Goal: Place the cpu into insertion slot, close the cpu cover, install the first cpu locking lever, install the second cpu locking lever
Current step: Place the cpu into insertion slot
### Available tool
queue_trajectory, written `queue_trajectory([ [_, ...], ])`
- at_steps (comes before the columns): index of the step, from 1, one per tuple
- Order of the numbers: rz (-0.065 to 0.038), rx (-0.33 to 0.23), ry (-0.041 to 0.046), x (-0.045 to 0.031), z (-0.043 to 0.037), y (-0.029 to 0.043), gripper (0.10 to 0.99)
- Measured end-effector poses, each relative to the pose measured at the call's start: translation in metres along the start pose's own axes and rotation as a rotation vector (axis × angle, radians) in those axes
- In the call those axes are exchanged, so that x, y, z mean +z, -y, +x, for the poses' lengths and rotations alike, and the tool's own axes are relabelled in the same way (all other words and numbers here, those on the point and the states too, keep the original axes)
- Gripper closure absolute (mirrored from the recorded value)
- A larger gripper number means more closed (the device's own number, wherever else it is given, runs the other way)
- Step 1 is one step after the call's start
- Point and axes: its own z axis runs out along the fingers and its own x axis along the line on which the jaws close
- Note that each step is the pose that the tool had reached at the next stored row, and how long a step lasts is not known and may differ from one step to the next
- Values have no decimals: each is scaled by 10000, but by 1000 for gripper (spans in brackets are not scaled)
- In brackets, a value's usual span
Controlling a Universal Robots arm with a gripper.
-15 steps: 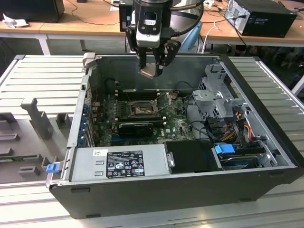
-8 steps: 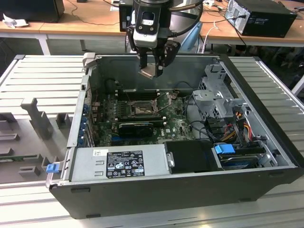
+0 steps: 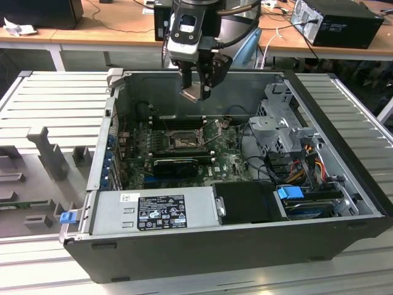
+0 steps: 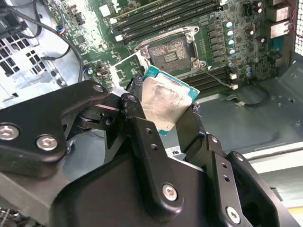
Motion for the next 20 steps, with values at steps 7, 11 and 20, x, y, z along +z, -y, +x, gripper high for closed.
queue_trajectory([
  [7,-19,1078,90,6,0,1,557],
  [11,-39,2149,180,11,0,1,557],
  [20,-59,3206,268,43,-1,4,557],
])
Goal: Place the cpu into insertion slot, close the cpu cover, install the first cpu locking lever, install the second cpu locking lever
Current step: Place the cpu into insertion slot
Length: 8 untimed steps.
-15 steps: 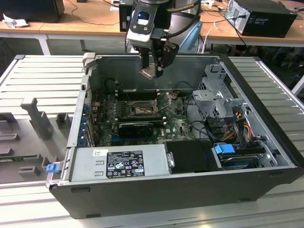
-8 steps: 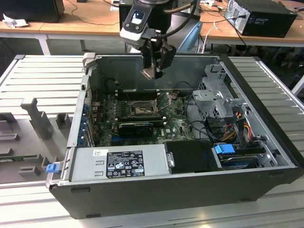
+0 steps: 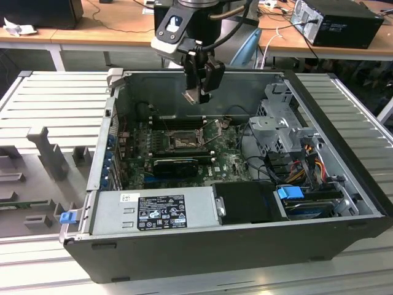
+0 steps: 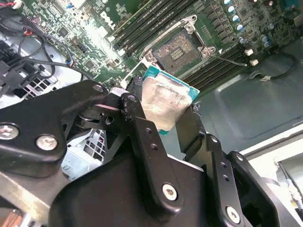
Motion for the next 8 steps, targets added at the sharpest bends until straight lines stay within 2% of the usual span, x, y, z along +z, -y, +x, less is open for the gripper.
queue_trajectory([
  [8,-17,939,79,9,0,1,557],
])
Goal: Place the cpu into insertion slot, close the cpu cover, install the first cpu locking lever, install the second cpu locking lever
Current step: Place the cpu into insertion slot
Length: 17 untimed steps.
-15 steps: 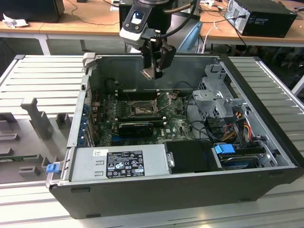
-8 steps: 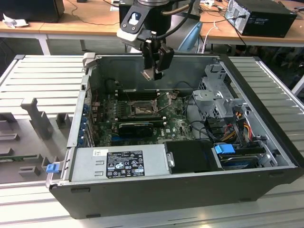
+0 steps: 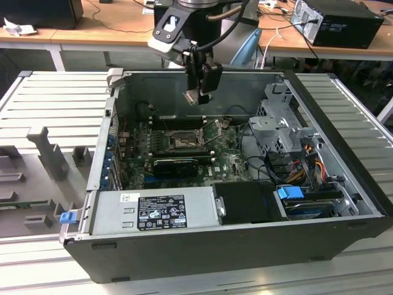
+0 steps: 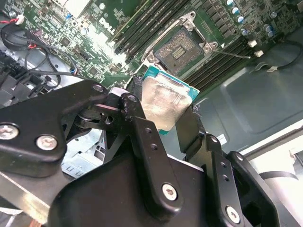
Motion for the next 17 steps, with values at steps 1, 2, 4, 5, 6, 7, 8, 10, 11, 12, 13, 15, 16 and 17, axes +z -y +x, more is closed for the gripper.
queue_trajectory([
  [1,-4,195,16,1,0,0,557],
  [2,-7,386,32,2,0,0,557],
  [4,-11,602,50,3,0,0,557],
  [5,-13,699,58,3,0,0,557],
  [6,-15,825,69,4,0,0,557],
  [7,-16,907,76,4,0,0,557],
  [8,-18,971,81,5,0,0,557],
  [10,-24,1285,107,7,0,1,557],
  [11,-26,1395,116,7,0,1,557],
  [12,-27,1476,123,8,0,1,557],
  [13,-29,1586,133,9,0,1,557],
  [15,-32,1753,147,9,0,1,557],
  [16,-34,1880,158,10,0,1,557],
  [17,-36,1944,163,10,0,1,557],
])
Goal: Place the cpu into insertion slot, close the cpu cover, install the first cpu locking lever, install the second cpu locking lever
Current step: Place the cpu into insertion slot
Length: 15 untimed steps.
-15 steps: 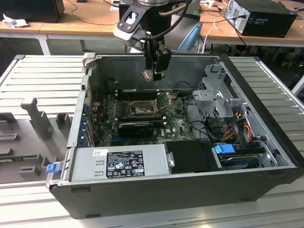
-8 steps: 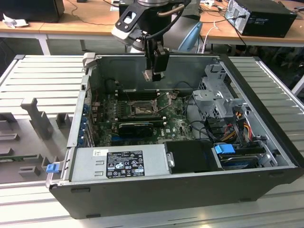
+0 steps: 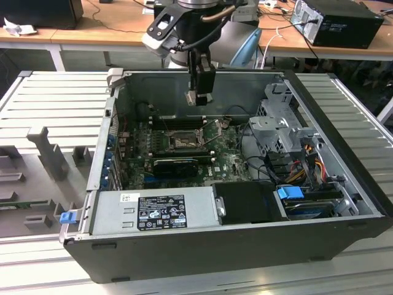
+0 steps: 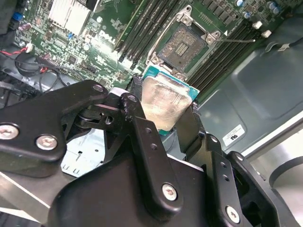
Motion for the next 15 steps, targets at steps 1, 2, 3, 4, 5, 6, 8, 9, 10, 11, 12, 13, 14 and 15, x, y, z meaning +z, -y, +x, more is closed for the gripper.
queue_trajectory([
  [1,-1,60,5,0,0,0,557],
  [2,-3,164,14,1,0,0,557],
  [3,-4,238,20,1,0,0,557],
  [4,-5,299,24,2,0,0,557],
  [5,-7,379,32,3,0,0,557],
  [6,-7,439,37,3,0,0,557],
  [8,-11,610,51,4,0,0,557],
  [9,-14,712,59,6,0,0,557],
  [10,-15,797,66,7,0,0,557],
  [11,-17,940,78,8,0,1,557],
  [12,-18,994,84,8,0,1,557],
  [13,-19,1054,88,9,0,1,557],
  [14,-21,1157,97,10,0,1,557],
  [15,-22,1219,102,10,0,1,557],
])
